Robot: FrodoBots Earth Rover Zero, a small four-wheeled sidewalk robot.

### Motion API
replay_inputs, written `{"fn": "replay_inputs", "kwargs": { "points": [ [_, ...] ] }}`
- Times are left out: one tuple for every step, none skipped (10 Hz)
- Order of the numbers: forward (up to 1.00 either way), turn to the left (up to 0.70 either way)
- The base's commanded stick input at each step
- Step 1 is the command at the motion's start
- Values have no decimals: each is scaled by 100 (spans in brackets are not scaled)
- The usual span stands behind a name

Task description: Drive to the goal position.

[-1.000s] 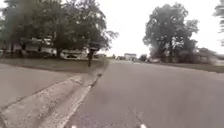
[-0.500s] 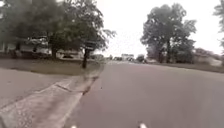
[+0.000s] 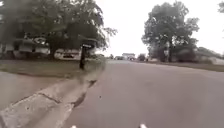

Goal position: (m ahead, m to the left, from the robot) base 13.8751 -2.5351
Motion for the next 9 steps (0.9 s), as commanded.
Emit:
{"fn": "replay_inputs", "kwargs": {
  "points": [
    [100,0],
    [100,0],
    [100,0],
    [100,0],
    [100,0],
    [100,0],
    [100,0],
    [100,0],
    [100,0]
  ]
}}
